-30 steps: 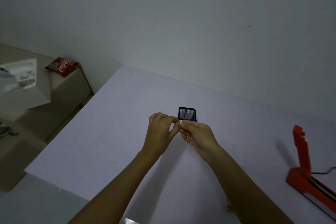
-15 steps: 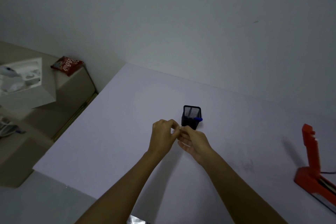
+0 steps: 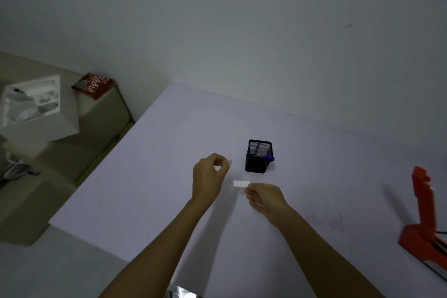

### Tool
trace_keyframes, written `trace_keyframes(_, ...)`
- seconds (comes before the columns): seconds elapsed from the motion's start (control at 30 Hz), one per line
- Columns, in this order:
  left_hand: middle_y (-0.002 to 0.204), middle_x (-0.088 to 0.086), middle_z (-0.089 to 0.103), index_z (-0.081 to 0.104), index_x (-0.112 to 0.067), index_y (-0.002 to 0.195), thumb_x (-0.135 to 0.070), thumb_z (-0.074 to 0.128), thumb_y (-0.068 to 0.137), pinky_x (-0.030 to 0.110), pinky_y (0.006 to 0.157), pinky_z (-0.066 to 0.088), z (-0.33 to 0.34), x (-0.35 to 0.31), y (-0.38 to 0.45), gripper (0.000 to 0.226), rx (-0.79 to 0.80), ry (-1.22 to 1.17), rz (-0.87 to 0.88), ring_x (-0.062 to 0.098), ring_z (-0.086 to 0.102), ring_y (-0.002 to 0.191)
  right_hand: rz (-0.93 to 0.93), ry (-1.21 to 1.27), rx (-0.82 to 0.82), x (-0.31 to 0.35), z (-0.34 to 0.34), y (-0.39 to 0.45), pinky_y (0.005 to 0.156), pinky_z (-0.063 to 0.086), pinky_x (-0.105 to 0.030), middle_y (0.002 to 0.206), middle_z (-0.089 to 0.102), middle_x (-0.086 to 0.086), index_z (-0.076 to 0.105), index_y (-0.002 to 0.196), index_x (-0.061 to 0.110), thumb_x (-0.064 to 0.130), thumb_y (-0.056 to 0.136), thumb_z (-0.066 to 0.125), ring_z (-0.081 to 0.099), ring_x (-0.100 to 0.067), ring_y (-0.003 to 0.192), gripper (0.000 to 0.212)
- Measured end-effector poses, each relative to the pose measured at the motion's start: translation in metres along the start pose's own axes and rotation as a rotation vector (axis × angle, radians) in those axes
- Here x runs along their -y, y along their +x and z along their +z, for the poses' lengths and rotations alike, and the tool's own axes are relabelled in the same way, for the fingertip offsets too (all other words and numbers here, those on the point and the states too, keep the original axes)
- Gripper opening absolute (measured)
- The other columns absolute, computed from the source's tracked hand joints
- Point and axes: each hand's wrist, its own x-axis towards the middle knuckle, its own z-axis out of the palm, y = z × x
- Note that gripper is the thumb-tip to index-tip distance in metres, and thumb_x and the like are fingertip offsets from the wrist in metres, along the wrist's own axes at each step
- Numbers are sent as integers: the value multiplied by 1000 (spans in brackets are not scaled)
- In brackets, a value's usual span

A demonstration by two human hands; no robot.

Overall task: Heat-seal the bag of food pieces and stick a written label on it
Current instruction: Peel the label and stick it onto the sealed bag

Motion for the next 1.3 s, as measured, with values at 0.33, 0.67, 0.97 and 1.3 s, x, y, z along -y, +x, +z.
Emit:
trace_keyframes(0.33, 86, -4, 69, 70, -11, 88, -20, 61, 89, 4, 66, 39, 1, -4, -1, 12, 0, 4, -38, 6, 61, 81, 10, -476, -132, -37, -20, 11, 41, 39, -21, 67, 58, -12, 58, 74, 6, 4, 84, 63, 52, -16, 48, 12)
trace_keyframes(0.67, 80, -3, 72, 71, -18, 86, -26, 64, 88, 32, 82, 49, 50, -15, -26, 11, 80, 250, 412, 13, 64, 74, -181, 12, -4, 12, -10, -36, 83, 57, -35, 99, 72, -8, 69, 102, 14, 34, 92, 59, 69, -22, 92, 24)
trace_keyframes(0.97, 89, -8, 72, 72, -20, 89, -36, 52, 90, 24, 81, 45, 135, -52, -60, 25, 382, 64, 474, 9, 60, 84, -156, 153, -235, -7, -121, -47, 78, 57, -33, 92, 74, -11, 70, 96, 7, 21, 92, 60, 70, -22, 86, 17)
trace_keyframes(1.3, 79, -9, 68, 73, -17, 87, -25, 65, 88, 6, 60, 42, 214, -45, -70, 11, 755, -5, 40, 0, 59, 69, -104, -7, -358, -38, -211, -27, 70, 54, -27, 87, 74, -9, 70, 89, 13, 21, 92, 59, 66, -15, 72, 14)
